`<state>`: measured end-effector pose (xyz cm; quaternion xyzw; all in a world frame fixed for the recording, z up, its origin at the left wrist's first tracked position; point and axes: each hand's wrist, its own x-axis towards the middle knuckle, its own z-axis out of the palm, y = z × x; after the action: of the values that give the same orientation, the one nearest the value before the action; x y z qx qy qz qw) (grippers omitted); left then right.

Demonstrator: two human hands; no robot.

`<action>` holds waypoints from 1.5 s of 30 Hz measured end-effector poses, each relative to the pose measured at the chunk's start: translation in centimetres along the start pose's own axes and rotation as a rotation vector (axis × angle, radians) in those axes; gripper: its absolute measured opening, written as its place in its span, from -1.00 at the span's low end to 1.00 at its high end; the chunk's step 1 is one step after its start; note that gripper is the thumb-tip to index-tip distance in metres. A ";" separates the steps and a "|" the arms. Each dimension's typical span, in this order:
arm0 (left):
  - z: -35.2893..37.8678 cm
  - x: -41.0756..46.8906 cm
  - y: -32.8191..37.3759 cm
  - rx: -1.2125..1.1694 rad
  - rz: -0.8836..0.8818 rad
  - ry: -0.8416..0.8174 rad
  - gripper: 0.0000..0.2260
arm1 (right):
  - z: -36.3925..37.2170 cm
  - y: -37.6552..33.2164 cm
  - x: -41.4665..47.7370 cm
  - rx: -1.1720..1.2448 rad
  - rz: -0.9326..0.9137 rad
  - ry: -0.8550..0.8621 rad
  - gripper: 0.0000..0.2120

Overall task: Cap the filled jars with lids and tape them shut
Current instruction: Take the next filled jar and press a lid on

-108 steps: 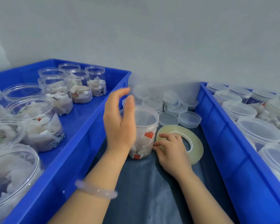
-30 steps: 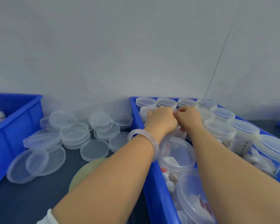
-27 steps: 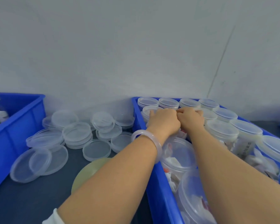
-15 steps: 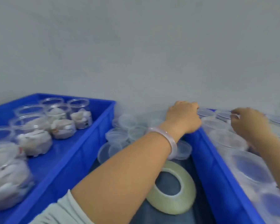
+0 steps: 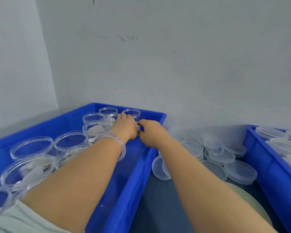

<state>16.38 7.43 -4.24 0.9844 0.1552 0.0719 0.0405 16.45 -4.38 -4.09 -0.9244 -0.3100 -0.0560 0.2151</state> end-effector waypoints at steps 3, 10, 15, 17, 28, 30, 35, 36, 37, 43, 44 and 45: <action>0.9 0.8 -2.1 0.088 -0.075 -0.105 -0.49 | 1.7 -1.9 1.2 0.030 -0.014 -0.057 -0.69; 1.7 1.7 -3.1 -0.082 -0.138 0.023 -0.49 | 3.9 -2.1 1.9 -0.113 0.016 0.004 -0.48; 0.7 0.7 -2.4 -0.020 -0.101 0.069 -0.78 | 3.9 -1.7 1.8 0.053 0.051 0.050 -0.44; -0.7 -0.3 -1.3 -0.129 -0.026 0.204 -0.83 | 3.5 -1.6 1.3 0.199 0.044 0.110 -0.30; -10.4 -8.0 9.9 -0.483 0.470 0.406 -0.87 | -6.7 4.3 -5.9 0.756 0.202 0.622 0.02; -8.7 -8.0 11.1 -0.743 0.419 0.475 -0.85 | -6.8 5.3 -8.1 0.702 0.232 0.606 0.03; 0.2 -10.0 13.3 -1.447 -0.095 0.229 -0.70 | -2.9 7.0 -13.0 0.615 0.271 0.520 0.03; 2.3 -10.9 13.3 -1.589 -0.158 0.135 -0.62 | -1.6 7.2 -14.0 0.629 0.275 0.492 0.06; 4.1 -11.9 13.1 -1.673 -0.220 0.091 -0.56 | -0.3 7.4 -15.0 0.640 0.281 0.464 0.08; 10.6 -15.3 10.3 -1.908 -0.244 0.041 -0.62 | 5.1 7.9 -19.4 0.683 0.217 0.489 -0.21; 11.1 -15.0 9.8 -1.802 -0.240 0.095 -0.73 | 5.3 7.7 -20.0 0.690 0.218 0.497 -0.22; 11.4 -14.4 9.2 -1.634 -0.208 0.158 -0.80 | 5.4 7.7 -20.5 0.691 0.221 0.506 -0.22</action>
<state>7.30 -6.47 -16.36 0.6172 0.1469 0.2272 0.7388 4.41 -18.76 -16.64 -0.7830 -0.1472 -0.1500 0.5854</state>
